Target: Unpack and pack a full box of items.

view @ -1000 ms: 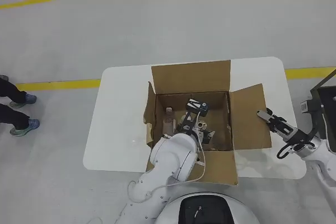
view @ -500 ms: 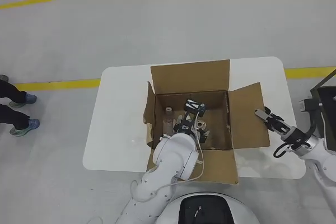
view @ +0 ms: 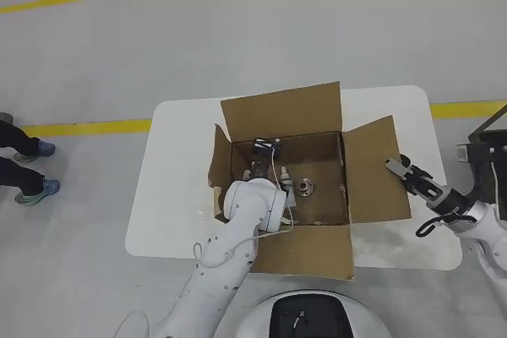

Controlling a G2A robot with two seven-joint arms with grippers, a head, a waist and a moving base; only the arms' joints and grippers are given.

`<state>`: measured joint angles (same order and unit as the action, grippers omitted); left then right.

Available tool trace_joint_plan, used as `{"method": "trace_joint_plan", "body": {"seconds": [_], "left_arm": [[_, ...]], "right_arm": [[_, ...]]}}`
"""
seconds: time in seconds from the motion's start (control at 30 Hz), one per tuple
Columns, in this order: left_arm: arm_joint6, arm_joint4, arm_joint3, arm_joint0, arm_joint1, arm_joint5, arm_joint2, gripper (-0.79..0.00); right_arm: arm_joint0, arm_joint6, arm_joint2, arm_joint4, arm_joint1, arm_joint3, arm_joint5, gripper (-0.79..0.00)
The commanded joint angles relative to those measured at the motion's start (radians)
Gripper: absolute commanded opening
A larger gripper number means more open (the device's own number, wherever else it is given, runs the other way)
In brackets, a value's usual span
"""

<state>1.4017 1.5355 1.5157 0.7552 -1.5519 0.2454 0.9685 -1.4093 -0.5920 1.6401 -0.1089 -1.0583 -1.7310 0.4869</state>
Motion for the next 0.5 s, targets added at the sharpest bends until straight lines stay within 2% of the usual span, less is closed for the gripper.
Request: {"method": "trace_joint_plan", "body": {"seconds": [0.0, 0.27, 0.47], "left_arm": [[0.013, 0.001, -0.038, -0.018, -0.004, -0.005, 0.001, 0.000], [0.013, -0.086, -0.164, -0.068, -0.019, -0.023, 0.032, 0.000], [0.009, -0.097, -0.187, -0.079, -0.021, -0.040, 0.034, 0.000]], "right_arm": [[-0.004, -0.001, 0.004, 0.006, 0.001, -0.009, 0.002, -0.785], [-0.006, -0.003, 0.017, 0.010, 0.003, -0.038, 0.021, -0.785], [-0.011, -0.003, 0.021, 0.019, 0.005, -0.054, 0.022, -0.785]]}}
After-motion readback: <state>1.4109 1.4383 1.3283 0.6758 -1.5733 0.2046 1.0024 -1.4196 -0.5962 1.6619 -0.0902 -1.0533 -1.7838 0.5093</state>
